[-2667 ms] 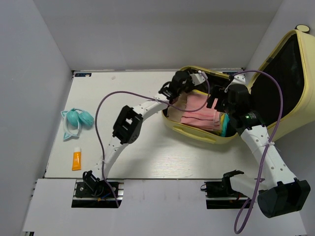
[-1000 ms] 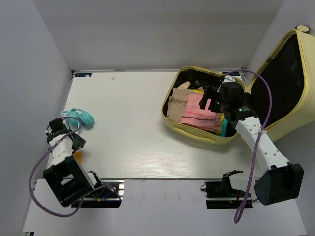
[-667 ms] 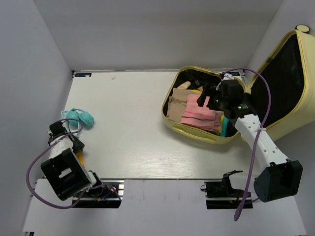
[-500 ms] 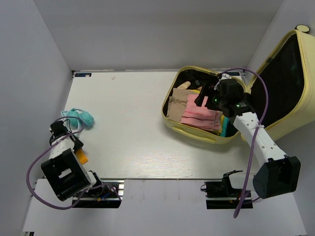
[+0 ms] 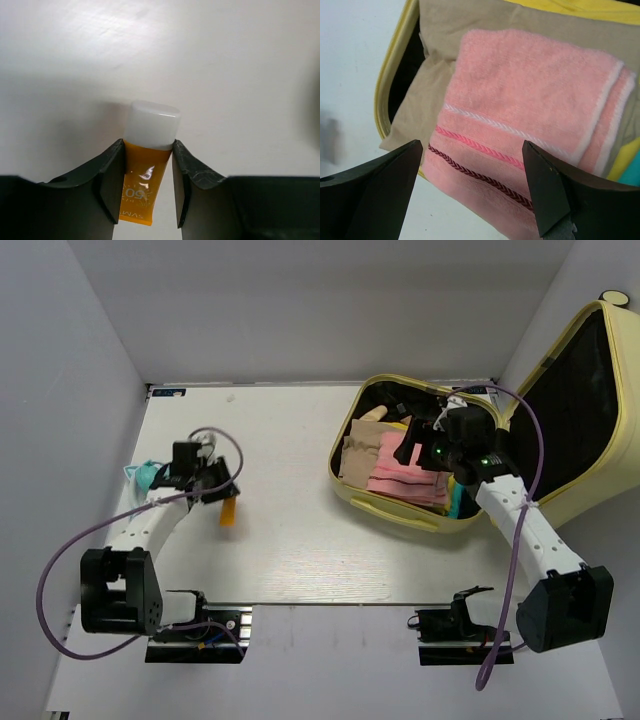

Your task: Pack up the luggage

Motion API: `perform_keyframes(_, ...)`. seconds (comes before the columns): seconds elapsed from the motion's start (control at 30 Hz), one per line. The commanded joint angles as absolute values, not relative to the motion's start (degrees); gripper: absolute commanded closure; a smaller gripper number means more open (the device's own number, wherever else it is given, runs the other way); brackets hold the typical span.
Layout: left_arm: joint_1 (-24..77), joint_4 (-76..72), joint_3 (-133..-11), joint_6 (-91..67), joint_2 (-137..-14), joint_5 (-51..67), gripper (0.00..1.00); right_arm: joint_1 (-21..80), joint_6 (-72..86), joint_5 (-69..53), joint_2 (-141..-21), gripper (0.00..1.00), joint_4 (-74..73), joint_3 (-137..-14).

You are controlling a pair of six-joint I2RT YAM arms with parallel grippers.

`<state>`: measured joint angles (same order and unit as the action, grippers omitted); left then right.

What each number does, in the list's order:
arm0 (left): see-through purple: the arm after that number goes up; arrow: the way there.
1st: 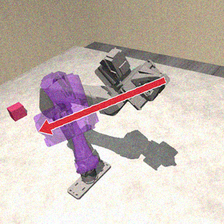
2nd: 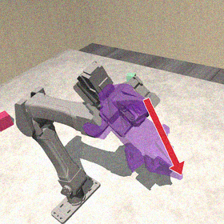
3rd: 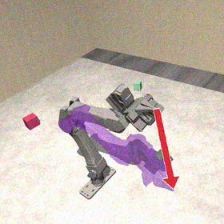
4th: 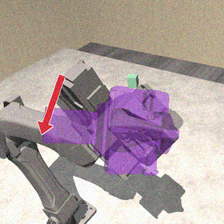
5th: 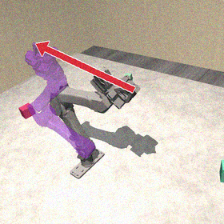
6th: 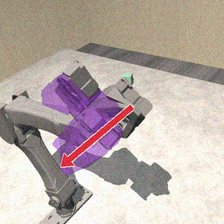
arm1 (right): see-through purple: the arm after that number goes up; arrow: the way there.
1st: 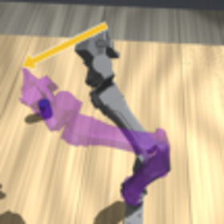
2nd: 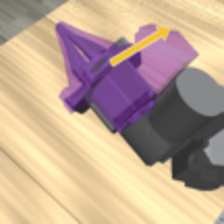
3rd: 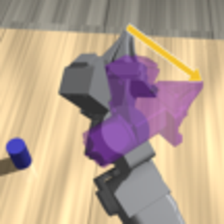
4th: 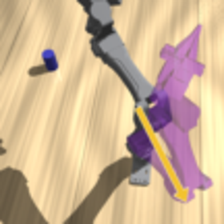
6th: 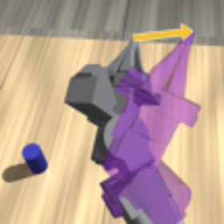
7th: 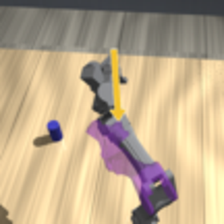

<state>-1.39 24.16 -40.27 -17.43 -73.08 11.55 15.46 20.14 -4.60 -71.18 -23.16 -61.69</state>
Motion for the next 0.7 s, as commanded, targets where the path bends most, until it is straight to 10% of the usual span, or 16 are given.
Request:
perform_keyframes(0.0, 8.4, 19.4, -54.4, -16.7, -74.5, 12.2, 0.86, 15.4, 19.2, -1.1, -66.7, 0.13, -23.3, -59.2)
perform_keyframes(0.67, 36.3, -4.8, -119.4, -17.5, -127.2, 2.4, 0.78, 15.1, 25.8, 14.8, -49.7, 0.12, -20.3, -46.7)
